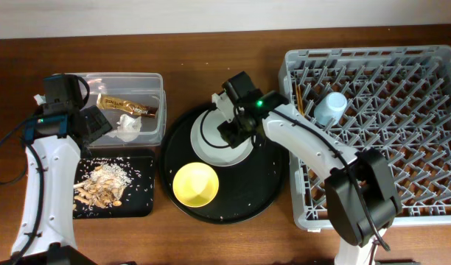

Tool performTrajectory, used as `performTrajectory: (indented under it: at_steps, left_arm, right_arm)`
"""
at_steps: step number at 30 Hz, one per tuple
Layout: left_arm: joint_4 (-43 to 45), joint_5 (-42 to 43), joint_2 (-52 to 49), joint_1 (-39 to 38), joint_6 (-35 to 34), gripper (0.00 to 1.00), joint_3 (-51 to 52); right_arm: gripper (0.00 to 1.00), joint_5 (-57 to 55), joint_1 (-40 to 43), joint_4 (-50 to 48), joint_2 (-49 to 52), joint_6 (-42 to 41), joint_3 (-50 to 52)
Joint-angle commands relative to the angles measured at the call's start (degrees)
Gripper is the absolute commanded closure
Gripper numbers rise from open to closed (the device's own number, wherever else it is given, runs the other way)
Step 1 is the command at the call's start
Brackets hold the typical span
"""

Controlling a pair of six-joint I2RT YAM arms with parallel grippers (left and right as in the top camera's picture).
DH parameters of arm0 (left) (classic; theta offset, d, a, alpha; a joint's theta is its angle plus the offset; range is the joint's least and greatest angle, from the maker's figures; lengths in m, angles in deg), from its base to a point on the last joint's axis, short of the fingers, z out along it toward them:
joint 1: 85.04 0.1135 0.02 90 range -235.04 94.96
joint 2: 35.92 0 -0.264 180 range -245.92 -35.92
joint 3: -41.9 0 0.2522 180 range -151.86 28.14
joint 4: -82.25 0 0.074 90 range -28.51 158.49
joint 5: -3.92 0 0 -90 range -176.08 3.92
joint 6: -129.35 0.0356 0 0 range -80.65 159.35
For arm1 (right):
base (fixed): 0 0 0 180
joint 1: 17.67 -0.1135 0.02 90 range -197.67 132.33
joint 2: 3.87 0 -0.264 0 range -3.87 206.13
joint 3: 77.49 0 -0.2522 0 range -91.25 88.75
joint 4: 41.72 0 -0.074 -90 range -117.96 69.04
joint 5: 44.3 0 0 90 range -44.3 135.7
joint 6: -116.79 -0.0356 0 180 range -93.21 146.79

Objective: Sort waste into correct bins and load items into the dishwasher rack
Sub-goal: 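Reach the right gripper to the pink cup and grasp it, then carry the pink cup to the rack and set it beside the blue cup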

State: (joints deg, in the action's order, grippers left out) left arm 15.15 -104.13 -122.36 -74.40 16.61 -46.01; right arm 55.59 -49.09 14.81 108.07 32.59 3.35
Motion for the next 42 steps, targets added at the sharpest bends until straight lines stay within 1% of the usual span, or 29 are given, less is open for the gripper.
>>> performTrajectory:
  at_steps: [1, 3, 5, 6, 8, 9, 10, 13, 16, 18, 20, 22, 24, 25, 26, 27, 28, 29, 30, 32, 35, 39, 42]
  left_arm:
    - [0.1, -0.4, 1.0, 0.1, 0.5, 0.01, -0.7]
    - [0.1, -0.4, 1.0, 0.1, 0.5, 0.0, -0.7]
    - [0.1, -0.4, 1.0, 0.1, 0.5, 0.01, -0.7]
    - [0.1, -0.4, 1.0, 0.1, 0.5, 0.01, -0.7]
    - [0.1, -0.4, 1.0, 0.1, 0.5, 0.01, -0.7]
    - [0.1, -0.4, 1.0, 0.1, 0.5, 0.01, -0.7]
    - [0.1, -0.4, 1.0, 0.1, 0.5, 0.01, -0.7]
    - [0.1, -0.4, 1.0, 0.1, 0.5, 0.0, -0.7]
    - [0.1, -0.4, 1.0, 0.1, 0.5, 0.01, -0.7]
    - [0.1, -0.4, 1.0, 0.1, 0.5, 0.01, -0.7]
    - [0.1, -0.4, 1.0, 0.1, 0.5, 0.01, -0.7]
    - [0.1, -0.4, 1.0, 0.1, 0.5, 0.01, -0.7]
    - [0.1, -0.4, 1.0, 0.1, 0.5, 0.01, -0.7]
    - [0.1, -0.4, 1.0, 0.1, 0.5, 0.01, -0.7]
    - [0.1, -0.4, 1.0, 0.1, 0.5, 0.01, -0.7]
    - [0.1, -0.4, 1.0, 0.1, 0.5, 0.01, -0.7]
    - [0.1, -0.4, 1.0, 0.1, 0.5, 0.0, -0.7]
    - [0.1, -0.4, 1.0, 0.1, 0.5, 0.01, -0.7]
    - [0.1, -0.4, 1.0, 0.1, 0.5, 0.0, -0.7]
    - [0.1, -0.4, 1.0, 0.1, 0.5, 0.01, -0.7]
    - [0.1, -0.4, 1.0, 0.1, 0.5, 0.01, -0.7]
    - [0.1, -0.4, 1.0, 0.1, 0.5, 0.01, -0.7]
    - [0.1, -0.4, 1.0, 0.1, 0.5, 0.01, -0.7]
  right_arm:
    - [0.56, -0.7, -1.6, -0.6, 1.0, -0.3, -0.6]
    - [0.63, -0.7, -1.6, -0.6, 0.9, -0.3, -0.7]
    - [0.73, -0.7, -1.6, -0.9, 0.9, -0.3, -0.7]
    - [0.8, -0.7, -1.6, -0.9, 0.9, -0.3, -0.7]
    - [0.85, -0.7, -1.6, -0.8, 0.9, -0.3, -0.7]
    - [0.93, -0.7, -1.6, -0.8, 0.9, -0.3, -0.7]
    - [0.96, -0.7, -1.6, -0.8, 0.9, -0.3, -0.7]
    - [0.96, 0.1, -1.6, 0.1, -0.3, -0.3, -1.3]
    - [0.96, 5.4, -1.5, 0.0, -4.4, -0.3, -2.0]
    - [0.96, 12.3, -0.7, -0.1, -8.7, -0.3, -2.2]
    - [0.96, 22.1, 1.9, 0.3, -13.0, -0.3, -2.3]
    - [0.96, 32.0, 7.2, 3.2, -17.0, -0.3, -2.3]
    - [0.96, 38.2, 11.8, 6.5, -18.4, 0.6, -2.3]
    - [0.96, 44.6, 16.5, 10.6, -18.6, 4.0, -2.3]
    - [0.96, 47.6, 20.0, 14.0, -18.6, 6.5, -2.2]
    - [0.96, 51.1, 24.8, 19.3, -18.6, 11.7, -1.9]
    - [0.96, 54.3, 30.6, 25.9, -18.5, 18.5, -1.5]
    - [0.96, 54.6, 33.3, 28.5, -18.5, 21.3, -1.3]
    - [0.96, 54.6, 38.2, 32.2, -18.5, 25.4, -0.7]
    - [0.96, 54.6, 44.3, 35.4, -18.5, 30.5, 1.0]
    - [0.96, 55.5, 52.3, 33.7, -18.4, 33.2, 7.5]
    - [0.96, 60.8, 56.8, 27.2, -16.6, 33.2, 15.7]
    - [0.96, 62.4, 58.5, 24.6, -13.9, 33.2, 18.1]
